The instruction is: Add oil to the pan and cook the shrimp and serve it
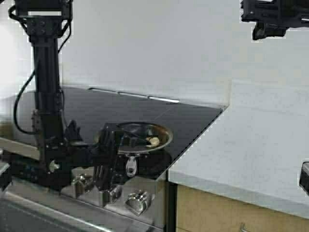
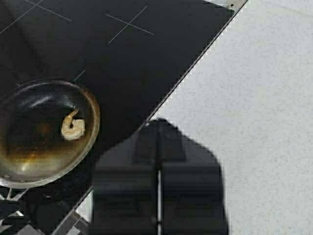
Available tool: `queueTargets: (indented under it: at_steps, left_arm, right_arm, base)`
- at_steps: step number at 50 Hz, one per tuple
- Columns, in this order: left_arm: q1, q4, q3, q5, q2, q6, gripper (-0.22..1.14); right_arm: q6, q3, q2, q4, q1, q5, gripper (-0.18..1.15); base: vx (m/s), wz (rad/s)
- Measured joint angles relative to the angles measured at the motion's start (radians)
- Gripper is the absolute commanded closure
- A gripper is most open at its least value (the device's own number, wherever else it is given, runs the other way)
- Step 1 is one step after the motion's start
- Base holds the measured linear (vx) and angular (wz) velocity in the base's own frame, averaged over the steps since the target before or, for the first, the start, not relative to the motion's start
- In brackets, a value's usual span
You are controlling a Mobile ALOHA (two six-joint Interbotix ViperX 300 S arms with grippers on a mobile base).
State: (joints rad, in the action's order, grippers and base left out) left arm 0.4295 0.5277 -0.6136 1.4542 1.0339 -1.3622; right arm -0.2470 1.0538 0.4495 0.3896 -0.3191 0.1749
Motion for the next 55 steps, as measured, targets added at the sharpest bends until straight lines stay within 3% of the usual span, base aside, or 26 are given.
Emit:
queueTargets:
  at_steps: [19,25,30,38,40,42,47,55]
  left_arm:
    - [0.040,-0.015,0.069,0.006,0.029,-0.078,-0.09]
    - [0.046,-0.015,0.074,0.009,0.031,-0.097,-0.02]
    - [0.044,-0.015,0.074,0.012,0.031,-0.112,0.22]
    - [0.046,-0.009,0.072,0.020,0.038,-0.158,0.99]
    - [0.044,-0.011,0.069,0.023,0.038,-0.169,1.08]
    - [0.044,-0.012,0.067,0.023,0.040,-0.178,1.05]
    - [0.046,-0.018,0.066,0.029,0.041,-0.192,0.83]
    - [0.052,-0.017,0.055,0.046,0.041,-0.207,0.89]
  right_arm:
    - [0.000,-0.008,0.000,-0.002,0.000,-0.003,0.92]
    - [0.000,-0.008,0.000,-0.002,0.000,-0.003,0.92]
    - [0.000,-0.008,0.000,-0.002,0.000,-0.003,0.92]
    - [0.000,-0.008,0.000,-0.002,0.000,-0.003,0.92]
    - [0.000,-0.008,0.000,-0.002,0.000,-0.003,0.92]
    - [0.000,-0.008,0.000,-0.002,0.000,-0.003,0.92]
    - [0.000,-0.008,0.000,-0.002,0.000,-0.002,0.92]
    - [0.000,-0.014,0.000,0.000,0.000,-0.003,0.92]
  base:
    - [0.00,0.00]
    - [0.00,0.00]
    - [0.00,0.00]
    - [0.00,0.00]
    - [0.00,0.00]
    - [0.00,0.00]
    - [0.00,0.00]
    - [0.00,0.01]
